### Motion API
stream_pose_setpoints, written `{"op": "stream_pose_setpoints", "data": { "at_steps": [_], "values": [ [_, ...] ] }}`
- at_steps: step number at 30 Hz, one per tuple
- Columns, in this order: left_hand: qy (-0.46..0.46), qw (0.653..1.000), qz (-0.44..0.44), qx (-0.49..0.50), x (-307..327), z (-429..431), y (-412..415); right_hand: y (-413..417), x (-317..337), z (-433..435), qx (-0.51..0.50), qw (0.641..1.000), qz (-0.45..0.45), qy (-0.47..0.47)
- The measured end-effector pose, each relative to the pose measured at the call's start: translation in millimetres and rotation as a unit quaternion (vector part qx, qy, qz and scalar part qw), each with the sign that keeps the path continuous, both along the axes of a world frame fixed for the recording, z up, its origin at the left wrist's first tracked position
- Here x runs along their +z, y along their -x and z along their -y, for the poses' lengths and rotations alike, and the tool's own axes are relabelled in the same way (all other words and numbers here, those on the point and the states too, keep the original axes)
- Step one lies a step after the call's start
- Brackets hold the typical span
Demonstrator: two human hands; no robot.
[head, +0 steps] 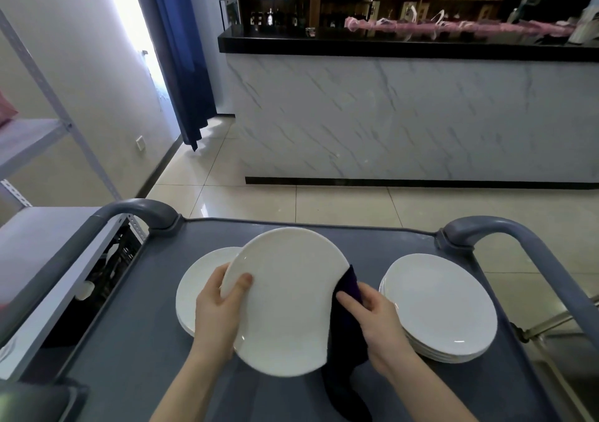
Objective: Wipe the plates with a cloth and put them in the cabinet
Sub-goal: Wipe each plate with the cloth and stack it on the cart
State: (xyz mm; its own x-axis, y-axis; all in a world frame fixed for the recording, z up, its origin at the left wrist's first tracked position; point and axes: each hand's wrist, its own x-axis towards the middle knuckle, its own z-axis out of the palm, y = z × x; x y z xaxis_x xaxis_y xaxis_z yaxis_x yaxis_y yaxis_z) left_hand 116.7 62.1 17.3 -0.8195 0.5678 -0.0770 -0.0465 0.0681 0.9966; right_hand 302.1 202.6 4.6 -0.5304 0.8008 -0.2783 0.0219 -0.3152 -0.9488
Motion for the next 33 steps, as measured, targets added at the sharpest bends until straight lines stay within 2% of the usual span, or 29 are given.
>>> {"op": "stream_pose_setpoints", "data": {
  "at_steps": [2, 7, 11, 13, 16, 18, 21, 23, 25, 29, 33],
  "values": [
    [0.017, 0.999, -0.014, -0.030, 1, -1, 1, -1, 0, -7, 0.012, 0.999, 0.017, -0.026],
    [0.080, 0.987, -0.091, -0.110, 17, -6, 16, 6, 28, -31, 0.084, 0.982, 0.044, -0.161],
    [0.141, 0.945, -0.165, -0.243, 24, -16, 14, 23, 46, -29, 0.201, 0.936, 0.094, -0.274],
    [0.170, 0.939, -0.171, -0.245, 25, -20, 15, 27, 46, -25, 0.235, 0.914, 0.118, -0.309],
    [0.181, 0.950, -0.142, -0.210, 25, -19, 18, 26, 40, -22, 0.221, 0.924, 0.109, -0.294],
    [0.152, 0.966, -0.120, -0.171, 22, -13, 20, 24, 35, -17, 0.177, 0.944, 0.086, -0.264],
    [0.091, 0.991, -0.031, -0.092, 12, 5, 17, 16, 20, -14, 0.036, 0.991, 0.003, -0.125],
    [0.053, 0.996, 0.035, -0.060, -1, 11, 5, 14, 9, -10, -0.043, 0.998, -0.053, -0.003],
    [0.013, 0.996, 0.081, -0.020, -13, 7, -10, 15, -3, 2, -0.080, 0.991, -0.082, 0.070],
    [0.003, 0.996, 0.059, 0.062, -18, -2, -20, 13, -19, 20, -0.063, 0.993, -0.059, 0.078],
    [0.036, 0.998, -0.030, -0.036, -12, 5, -3, 9, -4, -1, -0.011, 1.000, -0.020, 0.000]
  ]
}}
